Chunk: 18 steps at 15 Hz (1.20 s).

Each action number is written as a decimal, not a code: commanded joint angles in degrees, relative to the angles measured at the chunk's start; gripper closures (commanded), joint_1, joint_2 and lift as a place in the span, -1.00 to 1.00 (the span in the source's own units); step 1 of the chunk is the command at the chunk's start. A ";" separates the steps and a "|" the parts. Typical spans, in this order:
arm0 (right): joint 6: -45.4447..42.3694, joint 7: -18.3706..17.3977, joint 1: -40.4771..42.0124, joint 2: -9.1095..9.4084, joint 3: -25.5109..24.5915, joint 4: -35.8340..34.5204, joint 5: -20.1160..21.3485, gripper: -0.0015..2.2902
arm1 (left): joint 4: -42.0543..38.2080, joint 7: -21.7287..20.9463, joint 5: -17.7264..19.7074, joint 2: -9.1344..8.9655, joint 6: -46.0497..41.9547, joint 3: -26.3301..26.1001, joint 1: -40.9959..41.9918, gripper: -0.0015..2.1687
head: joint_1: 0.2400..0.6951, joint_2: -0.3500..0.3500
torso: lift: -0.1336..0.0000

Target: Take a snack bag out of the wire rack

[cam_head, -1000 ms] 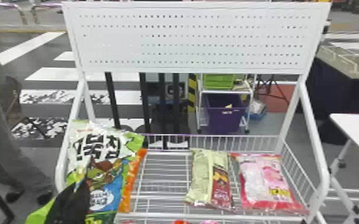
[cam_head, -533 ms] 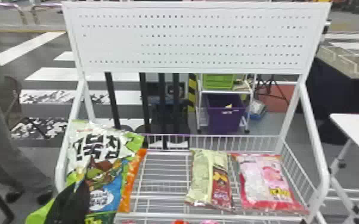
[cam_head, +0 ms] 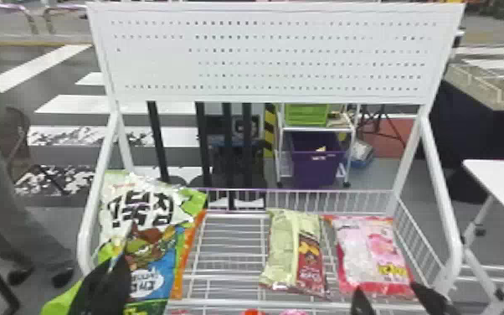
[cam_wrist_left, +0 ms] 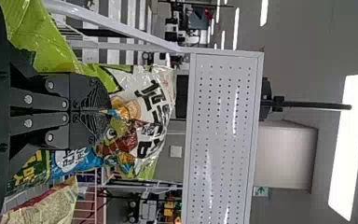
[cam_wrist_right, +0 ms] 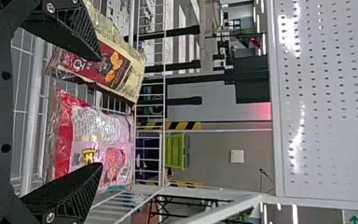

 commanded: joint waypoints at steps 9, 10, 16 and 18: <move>17.66 -0.72 -34.74 3.43 14.08 27.64 -5.94 -0.88 | -0.64 0.00 -0.57 -0.18 0.48 0.16 0.59 0.95 | 0.14 0.00 | 1.00; 18.18 -0.72 -35.70 3.70 14.34 29.22 -5.94 -0.86 | -0.55 0.00 -0.57 -0.09 0.48 0.25 0.59 0.95 | 0.14 0.00 | 1.00; 23.10 -0.11 -36.58 3.87 15.22 29.49 -5.06 0.95 | -0.11 0.00 -0.40 -0.09 0.48 0.25 0.06 0.95 | 0.14 0.00 | 1.00; 23.81 -0.11 -36.41 3.87 15.22 28.96 -5.06 0.96 | -0.03 0.09 -0.40 -0.09 0.48 0.25 -0.03 0.95 | 0.14 0.00 | 1.00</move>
